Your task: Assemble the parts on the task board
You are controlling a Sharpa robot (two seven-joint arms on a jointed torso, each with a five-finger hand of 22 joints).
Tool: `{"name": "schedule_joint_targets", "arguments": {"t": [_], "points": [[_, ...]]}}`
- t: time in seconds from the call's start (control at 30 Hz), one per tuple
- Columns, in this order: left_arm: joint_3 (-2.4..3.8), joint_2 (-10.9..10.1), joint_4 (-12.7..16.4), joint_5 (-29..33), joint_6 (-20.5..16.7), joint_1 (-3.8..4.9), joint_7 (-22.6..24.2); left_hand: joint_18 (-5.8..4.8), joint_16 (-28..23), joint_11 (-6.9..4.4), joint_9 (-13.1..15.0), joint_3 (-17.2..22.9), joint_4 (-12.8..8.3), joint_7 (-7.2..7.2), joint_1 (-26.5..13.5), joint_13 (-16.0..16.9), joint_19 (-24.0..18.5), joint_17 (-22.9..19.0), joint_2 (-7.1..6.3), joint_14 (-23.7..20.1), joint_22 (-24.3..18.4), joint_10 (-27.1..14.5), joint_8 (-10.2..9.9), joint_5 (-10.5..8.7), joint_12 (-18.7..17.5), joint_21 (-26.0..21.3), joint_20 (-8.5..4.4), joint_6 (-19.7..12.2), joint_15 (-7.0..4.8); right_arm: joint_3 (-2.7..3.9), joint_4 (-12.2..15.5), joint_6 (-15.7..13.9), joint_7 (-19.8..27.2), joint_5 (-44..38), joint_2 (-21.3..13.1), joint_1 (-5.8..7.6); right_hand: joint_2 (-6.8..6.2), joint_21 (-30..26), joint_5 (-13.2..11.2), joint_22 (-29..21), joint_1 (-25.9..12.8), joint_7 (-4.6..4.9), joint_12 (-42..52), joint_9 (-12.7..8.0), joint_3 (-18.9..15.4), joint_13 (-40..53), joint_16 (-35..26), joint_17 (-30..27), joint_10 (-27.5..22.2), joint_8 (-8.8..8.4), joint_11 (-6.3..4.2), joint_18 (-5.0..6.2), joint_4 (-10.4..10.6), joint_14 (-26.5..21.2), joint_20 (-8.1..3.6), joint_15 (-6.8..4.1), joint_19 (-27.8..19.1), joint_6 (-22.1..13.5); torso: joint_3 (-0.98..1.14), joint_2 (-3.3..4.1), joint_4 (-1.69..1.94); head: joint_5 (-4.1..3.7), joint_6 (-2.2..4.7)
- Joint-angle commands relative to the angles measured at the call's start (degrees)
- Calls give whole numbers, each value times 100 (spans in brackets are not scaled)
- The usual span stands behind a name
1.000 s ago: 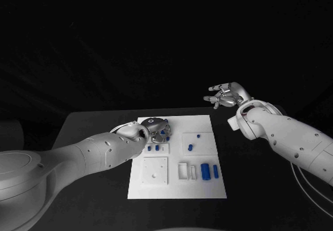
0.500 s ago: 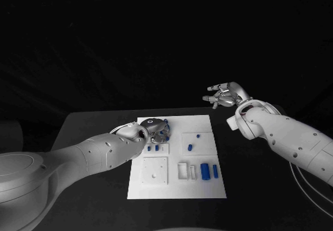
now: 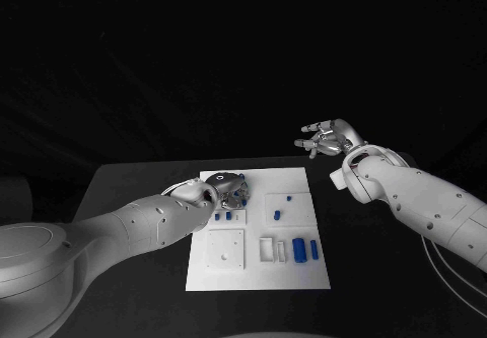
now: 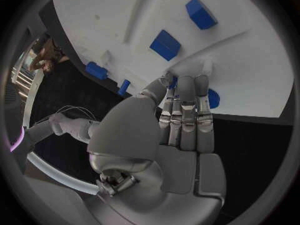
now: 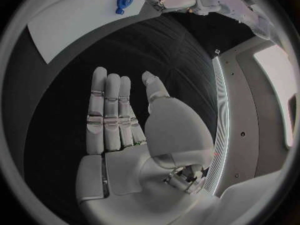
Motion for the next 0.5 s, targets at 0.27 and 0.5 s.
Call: {"name": "schedule_joint_targets", "arguments": {"t": [0.27, 0.5], "points": [[-12, 44, -3, 67, 186, -48, 14, 39, 56, 24, -4, -20, 35, -25, -31, -6, 28, -4, -81, 30, 89, -104, -17, -39, -8, -3, 11, -159, -9, 3, 10, 55, 45, 12, 8, -1, 40, -32, 25, -6, -16, 0, -34, 6, 3, -5, -18, -8, -22, -15, -9, -73, -34, -15, -6, -5, 29, 51, 3, -6, 8, -19, -14], [-12, 50, -20, 64, 239, -48, -41, 43, 98, -12, 10, 11, 66, 23, 1, -4, 53, -3, 3, 58, 104, 91, 2, -29, -5, 4, 0, 164, -21, 3, 14, 54, 43, 12, 4, 0, 40, -32, 25, -6, -16, 0, -34, 6, 3, -5, -18, -8, -22, -15, -9, -73, -34, -15, -6, -5, 29, 51, 1, -7, 7, -18, -13]]}}
